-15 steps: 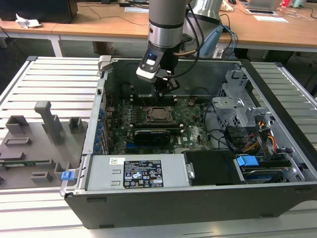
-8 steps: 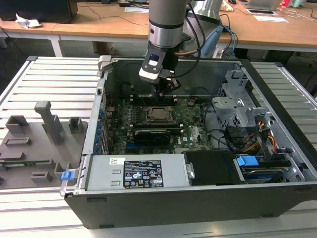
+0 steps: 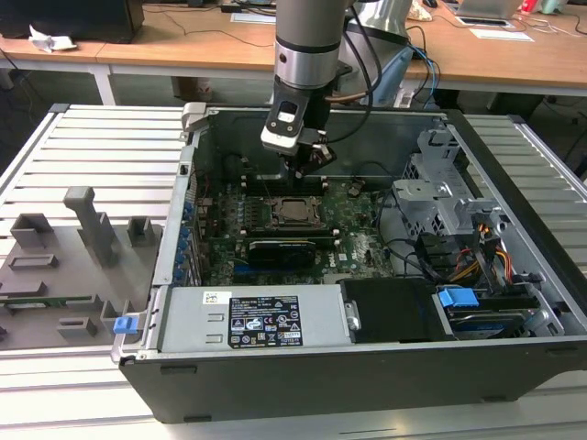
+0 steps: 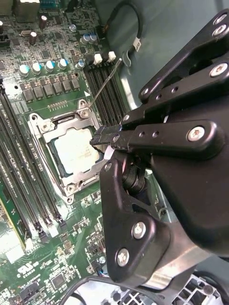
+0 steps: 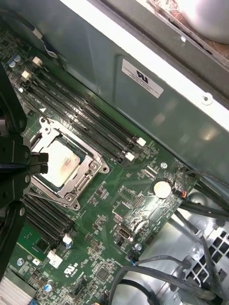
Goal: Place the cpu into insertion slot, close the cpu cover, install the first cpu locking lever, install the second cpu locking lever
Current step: 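Install the first cpu locking lever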
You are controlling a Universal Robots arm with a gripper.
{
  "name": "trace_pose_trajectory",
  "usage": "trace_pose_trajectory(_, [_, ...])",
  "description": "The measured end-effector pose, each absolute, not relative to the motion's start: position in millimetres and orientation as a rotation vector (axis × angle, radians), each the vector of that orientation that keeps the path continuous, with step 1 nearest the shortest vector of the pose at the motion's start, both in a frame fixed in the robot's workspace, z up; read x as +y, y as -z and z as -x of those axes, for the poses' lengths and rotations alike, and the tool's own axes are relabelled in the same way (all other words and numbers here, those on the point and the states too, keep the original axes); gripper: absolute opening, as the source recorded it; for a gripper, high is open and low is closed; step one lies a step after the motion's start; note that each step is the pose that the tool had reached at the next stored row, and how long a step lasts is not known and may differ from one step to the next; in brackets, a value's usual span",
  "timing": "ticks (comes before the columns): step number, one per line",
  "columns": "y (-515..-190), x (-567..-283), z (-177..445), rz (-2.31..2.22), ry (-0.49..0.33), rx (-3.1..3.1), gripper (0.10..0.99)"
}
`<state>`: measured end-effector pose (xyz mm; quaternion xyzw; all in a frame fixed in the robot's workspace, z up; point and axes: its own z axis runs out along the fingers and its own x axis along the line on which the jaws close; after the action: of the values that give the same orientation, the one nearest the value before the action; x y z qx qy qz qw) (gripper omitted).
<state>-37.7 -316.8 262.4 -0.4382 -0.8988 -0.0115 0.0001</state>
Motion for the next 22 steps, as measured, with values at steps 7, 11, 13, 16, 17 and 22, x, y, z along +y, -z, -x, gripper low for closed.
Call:
trace_pose_trajectory(7, [-262.4,-316.9,37.7,1.322,0.036,-2.849,0.106])
trace_pose_trajectory(11, [-262.4,-317.0,37.7,1.256,0.036,-2.878,0.106])
trace_pose_trajectory(13, [-262.4,-316.9,37.7,1.237,0.036,-2.886,0.106])
trace_pose_trajectory(16, [-262.4,-316.9,37.7,1.204,0.036,-2.900,0.106])
trace_pose_trajectory(17, [-262.4,-317.0,37.7,1.193,0.036,-2.904,0.106])
trace_pose_trajectory(22, [-262.4,-317.0,37.7,1.084,0.036,-2.946,0.106])
